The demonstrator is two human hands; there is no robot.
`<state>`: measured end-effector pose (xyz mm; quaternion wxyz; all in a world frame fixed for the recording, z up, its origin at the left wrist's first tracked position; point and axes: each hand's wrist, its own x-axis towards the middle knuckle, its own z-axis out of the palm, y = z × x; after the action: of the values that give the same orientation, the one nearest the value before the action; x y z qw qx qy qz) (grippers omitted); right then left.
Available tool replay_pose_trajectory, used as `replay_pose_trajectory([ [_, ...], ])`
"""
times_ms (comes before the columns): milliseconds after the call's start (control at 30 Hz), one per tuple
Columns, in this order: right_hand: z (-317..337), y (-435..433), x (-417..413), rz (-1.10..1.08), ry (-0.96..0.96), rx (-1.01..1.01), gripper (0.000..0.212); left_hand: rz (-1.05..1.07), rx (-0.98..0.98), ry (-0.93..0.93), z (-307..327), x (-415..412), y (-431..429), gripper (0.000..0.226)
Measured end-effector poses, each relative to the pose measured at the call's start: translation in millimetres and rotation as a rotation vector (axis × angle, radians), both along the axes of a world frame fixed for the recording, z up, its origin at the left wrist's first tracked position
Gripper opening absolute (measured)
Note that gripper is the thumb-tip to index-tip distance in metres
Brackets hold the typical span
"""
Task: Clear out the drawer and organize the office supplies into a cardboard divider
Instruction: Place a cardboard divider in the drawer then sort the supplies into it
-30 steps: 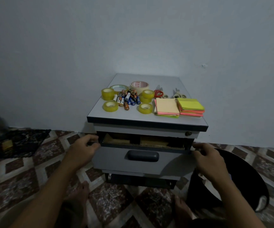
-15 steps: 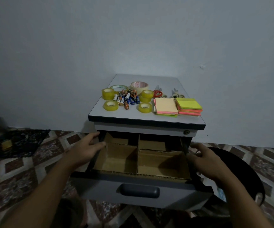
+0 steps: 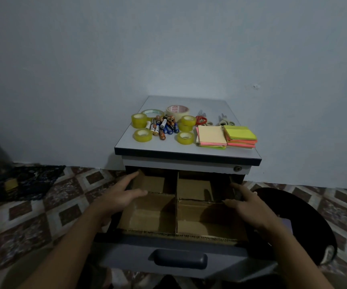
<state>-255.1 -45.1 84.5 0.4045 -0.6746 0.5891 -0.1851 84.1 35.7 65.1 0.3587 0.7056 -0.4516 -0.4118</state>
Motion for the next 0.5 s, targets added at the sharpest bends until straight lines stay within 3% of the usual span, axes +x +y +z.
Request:
replay_pose_trajectory([
  [267, -6.3, 21.1, -20.1, 0.049, 0.082, -0.001, 0.068, -0.114, 0.031, -0.027, -6.0, 9.1, 29.5, 0.085],
  [400, -5.2, 28.0, -23.0, 0.066, 0.114, 0.031, 0.071, -0.179, 0.033, -0.024, -3.7, 8.9, 39.3, 0.107],
  [500, -5.9, 32.8, -22.5, 0.073, 0.104, 0.038, 0.073, -0.205, 0.034, -0.008, -3.2, 10.5, 41.9, 0.109],
])
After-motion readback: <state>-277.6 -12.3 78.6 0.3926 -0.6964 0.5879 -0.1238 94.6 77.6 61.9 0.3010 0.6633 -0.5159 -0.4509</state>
